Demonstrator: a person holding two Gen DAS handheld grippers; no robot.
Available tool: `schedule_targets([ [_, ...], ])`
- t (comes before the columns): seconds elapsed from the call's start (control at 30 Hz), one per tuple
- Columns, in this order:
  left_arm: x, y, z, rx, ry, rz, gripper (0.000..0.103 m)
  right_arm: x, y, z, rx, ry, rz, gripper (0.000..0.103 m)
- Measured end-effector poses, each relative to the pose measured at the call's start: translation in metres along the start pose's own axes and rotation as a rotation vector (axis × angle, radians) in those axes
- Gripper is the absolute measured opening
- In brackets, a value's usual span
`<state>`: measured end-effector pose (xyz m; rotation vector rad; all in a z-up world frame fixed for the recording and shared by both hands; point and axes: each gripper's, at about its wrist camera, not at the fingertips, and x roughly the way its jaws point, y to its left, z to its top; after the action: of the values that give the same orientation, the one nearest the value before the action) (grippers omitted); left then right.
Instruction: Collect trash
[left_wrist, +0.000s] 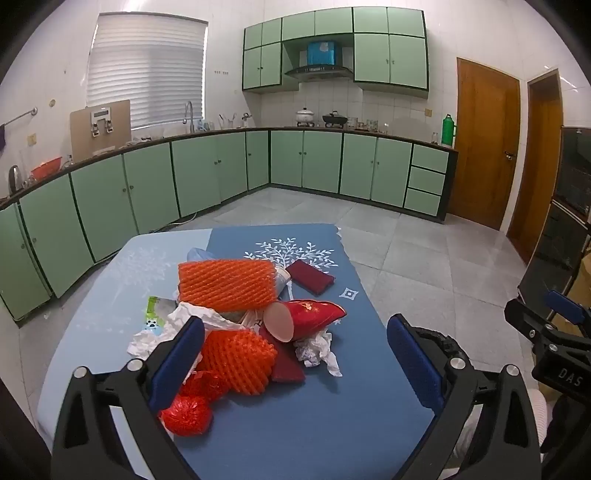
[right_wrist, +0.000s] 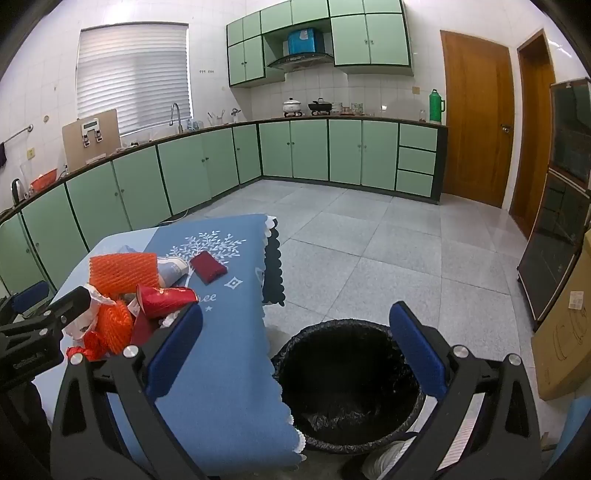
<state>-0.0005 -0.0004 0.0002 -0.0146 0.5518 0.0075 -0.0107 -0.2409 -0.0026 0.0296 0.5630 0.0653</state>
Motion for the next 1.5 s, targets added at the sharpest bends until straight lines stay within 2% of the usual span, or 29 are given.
schedule_targets([
  [1.5, -0.0001, -0.0001, 0.0001, -0.002, -0.005, 0.001, 0.097, -0.0002, -0.0030, -0.0007, 0.003, -0.012, -0.001, 0.098],
])
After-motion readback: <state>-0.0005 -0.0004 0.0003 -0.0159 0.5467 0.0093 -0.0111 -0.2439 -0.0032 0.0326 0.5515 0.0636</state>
